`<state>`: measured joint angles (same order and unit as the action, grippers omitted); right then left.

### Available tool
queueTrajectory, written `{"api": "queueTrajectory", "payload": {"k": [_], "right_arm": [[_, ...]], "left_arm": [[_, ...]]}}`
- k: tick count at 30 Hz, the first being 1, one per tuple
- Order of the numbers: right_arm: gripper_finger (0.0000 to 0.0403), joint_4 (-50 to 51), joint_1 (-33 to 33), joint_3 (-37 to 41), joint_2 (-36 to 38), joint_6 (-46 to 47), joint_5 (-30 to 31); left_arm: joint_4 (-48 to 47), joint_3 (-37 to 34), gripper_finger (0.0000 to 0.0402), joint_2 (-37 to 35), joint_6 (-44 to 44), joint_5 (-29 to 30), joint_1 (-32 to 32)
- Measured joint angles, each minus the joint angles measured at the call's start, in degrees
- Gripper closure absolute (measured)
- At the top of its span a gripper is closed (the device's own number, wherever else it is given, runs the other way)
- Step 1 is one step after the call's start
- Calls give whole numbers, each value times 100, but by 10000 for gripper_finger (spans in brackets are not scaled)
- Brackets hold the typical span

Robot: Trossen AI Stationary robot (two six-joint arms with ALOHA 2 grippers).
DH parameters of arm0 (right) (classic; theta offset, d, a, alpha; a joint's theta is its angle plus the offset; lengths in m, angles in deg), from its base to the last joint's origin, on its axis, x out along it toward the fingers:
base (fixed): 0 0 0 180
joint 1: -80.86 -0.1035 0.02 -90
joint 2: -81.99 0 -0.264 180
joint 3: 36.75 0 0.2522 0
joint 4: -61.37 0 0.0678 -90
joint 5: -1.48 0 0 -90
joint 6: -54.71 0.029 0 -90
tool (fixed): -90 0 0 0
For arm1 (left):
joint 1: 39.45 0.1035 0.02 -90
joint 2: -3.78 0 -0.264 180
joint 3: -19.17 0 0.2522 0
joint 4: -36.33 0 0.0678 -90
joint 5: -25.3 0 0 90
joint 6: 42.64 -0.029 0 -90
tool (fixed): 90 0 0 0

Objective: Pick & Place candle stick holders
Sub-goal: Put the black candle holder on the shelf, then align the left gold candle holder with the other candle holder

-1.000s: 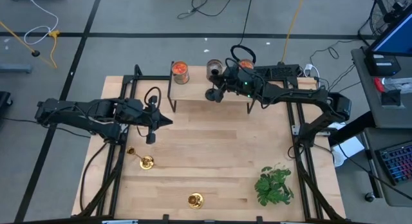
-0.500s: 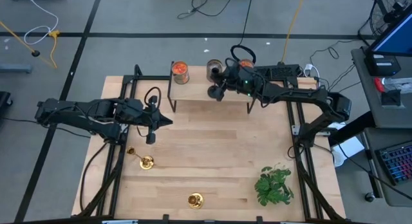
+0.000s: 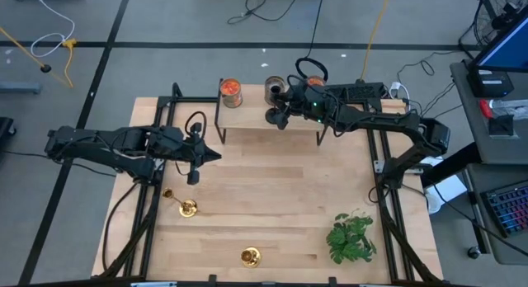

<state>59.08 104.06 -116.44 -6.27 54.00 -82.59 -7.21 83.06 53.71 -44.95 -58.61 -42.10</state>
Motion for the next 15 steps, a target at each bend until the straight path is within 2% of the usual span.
{"api": "queueTrajectory", "payload": {"k": [8, 15], "right_arm": [[256, 10, -45, 0, 12, -2, 0], [234, 699, -222, 0, 312, -156, 189]], "left_arm": [[-67, 0, 376, 0, 109, -2, 0], [-304, 0, 376, 0, 289, -2, -4]]}}
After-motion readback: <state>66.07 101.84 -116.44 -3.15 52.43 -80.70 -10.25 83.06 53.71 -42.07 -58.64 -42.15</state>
